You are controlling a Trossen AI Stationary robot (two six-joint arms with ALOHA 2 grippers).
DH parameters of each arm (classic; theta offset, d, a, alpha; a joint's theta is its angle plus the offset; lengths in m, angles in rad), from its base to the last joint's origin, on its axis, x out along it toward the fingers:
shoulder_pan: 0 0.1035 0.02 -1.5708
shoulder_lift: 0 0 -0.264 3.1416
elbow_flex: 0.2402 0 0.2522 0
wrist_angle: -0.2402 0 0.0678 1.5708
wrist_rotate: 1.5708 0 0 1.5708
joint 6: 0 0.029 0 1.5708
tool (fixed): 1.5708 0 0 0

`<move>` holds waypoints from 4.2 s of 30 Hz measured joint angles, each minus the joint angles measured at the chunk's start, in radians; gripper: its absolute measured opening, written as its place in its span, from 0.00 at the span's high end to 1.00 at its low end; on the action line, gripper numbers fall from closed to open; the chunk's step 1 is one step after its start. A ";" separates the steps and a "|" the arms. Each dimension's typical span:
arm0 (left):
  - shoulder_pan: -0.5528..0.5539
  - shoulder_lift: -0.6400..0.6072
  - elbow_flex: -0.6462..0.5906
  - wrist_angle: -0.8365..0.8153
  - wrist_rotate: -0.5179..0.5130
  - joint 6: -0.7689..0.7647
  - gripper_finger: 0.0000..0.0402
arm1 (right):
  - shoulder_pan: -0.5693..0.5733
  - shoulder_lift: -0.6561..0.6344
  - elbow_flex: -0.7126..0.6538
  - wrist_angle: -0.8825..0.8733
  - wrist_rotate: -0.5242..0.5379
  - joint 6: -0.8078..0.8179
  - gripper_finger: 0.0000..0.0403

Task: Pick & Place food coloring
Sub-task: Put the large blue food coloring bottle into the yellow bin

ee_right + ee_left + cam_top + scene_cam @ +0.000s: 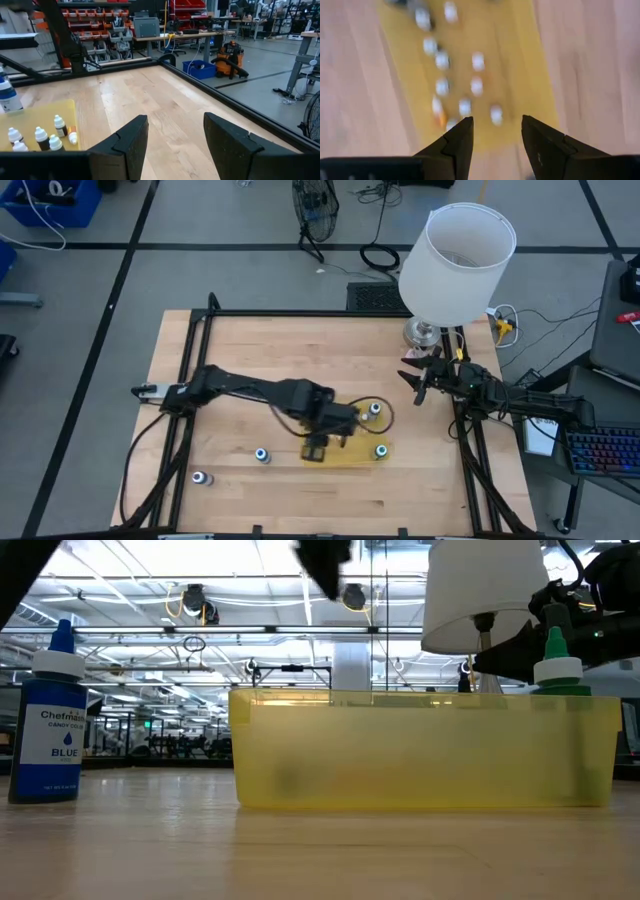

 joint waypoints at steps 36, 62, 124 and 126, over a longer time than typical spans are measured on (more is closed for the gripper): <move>-0.274 -0.763 -0.869 -0.015 -0.283 -1.073 0.38 | 0.000 0.000 0.000 0.000 0.000 0.000 0.55; -0.203 -0.771 -0.958 0.246 -0.011 -0.944 0.38 | 0.000 0.000 0.000 0.000 0.000 0.000 0.55; -0.298 -0.437 -1.077 0.383 0.004 -0.679 0.38 | 0.000 0.000 0.000 0.000 0.000 0.000 0.55; -0.298 -0.437 -1.077 0.398 0.003 -0.669 0.38 | 0.000 0.000 0.000 0.000 0.000 0.000 0.55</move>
